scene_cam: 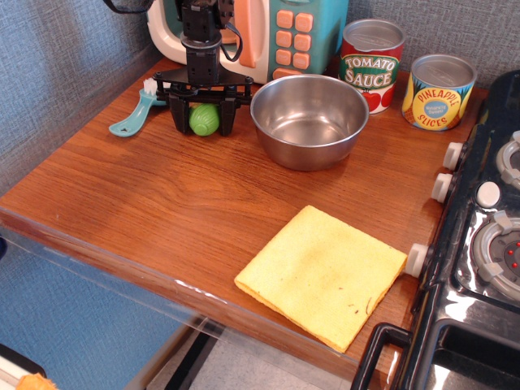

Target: Place the green and yellow object on the yellow towel

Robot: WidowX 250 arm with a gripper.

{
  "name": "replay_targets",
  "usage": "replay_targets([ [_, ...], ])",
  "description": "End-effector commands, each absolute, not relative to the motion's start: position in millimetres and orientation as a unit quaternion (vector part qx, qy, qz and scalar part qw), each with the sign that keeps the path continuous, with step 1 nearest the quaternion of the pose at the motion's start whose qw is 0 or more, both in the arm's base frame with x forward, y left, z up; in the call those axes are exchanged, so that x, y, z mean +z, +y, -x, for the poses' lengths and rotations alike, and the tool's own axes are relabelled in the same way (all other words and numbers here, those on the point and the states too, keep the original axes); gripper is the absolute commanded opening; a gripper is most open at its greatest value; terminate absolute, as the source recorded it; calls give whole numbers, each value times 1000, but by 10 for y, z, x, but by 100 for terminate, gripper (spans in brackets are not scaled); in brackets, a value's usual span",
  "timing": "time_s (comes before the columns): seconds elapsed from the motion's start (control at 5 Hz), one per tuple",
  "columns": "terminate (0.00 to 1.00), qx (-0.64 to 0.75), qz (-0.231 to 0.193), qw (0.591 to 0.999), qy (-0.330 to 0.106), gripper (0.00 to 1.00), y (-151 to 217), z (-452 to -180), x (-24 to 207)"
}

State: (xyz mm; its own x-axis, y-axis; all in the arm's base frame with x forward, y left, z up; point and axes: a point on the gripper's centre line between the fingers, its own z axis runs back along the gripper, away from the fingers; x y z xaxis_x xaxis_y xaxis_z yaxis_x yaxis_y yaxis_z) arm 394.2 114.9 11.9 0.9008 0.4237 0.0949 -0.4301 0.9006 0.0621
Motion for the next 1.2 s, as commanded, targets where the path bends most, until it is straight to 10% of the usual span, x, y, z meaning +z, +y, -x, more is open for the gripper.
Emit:
replay_targets([
  [0.0, 0, 201, -29, 974, -102, 0, 1207, -3819, 693],
  [0.4, 0, 128, -21, 985, -113, 0, 690, -3485, 976],
  [1.0, 0, -51, 0, 995, -86, 0, -346, -3174, 785],
])
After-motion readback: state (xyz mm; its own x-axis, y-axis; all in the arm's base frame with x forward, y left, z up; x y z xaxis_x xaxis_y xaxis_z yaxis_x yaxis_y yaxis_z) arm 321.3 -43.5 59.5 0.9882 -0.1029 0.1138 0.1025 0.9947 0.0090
